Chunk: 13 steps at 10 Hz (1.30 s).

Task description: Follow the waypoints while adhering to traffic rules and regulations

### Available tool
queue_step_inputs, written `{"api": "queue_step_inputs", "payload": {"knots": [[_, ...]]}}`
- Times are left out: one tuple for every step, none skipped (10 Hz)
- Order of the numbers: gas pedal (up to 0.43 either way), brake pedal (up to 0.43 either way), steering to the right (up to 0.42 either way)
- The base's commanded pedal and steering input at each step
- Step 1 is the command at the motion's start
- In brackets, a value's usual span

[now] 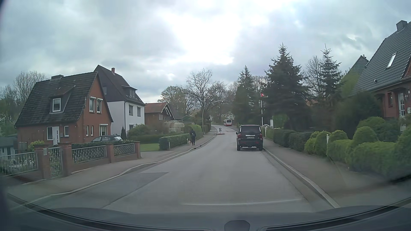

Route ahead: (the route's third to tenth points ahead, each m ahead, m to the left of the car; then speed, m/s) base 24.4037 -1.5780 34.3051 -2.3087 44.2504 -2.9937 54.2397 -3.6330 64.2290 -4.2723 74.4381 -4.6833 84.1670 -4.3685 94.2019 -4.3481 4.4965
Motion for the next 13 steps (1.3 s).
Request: {"api": "queue_step_inputs", "payload": {"knots": [[0.209,0.000,-0.155],[0.209,0.000,-0.146],[0.189,0.000,-0.134],[0.177,0.000,-0.118],[0.177,0.000,-0.095],[0.177,0.000,-0.068],[0.169,0.000,-0.042],[0.138,0.000,-0.019],[0.138,0.000,-0.004],[0.138,0.000,0.008],[0.130,0.000,0.022],[0.110,0.000,0.032],[0.098,0.000,0.038]]}}
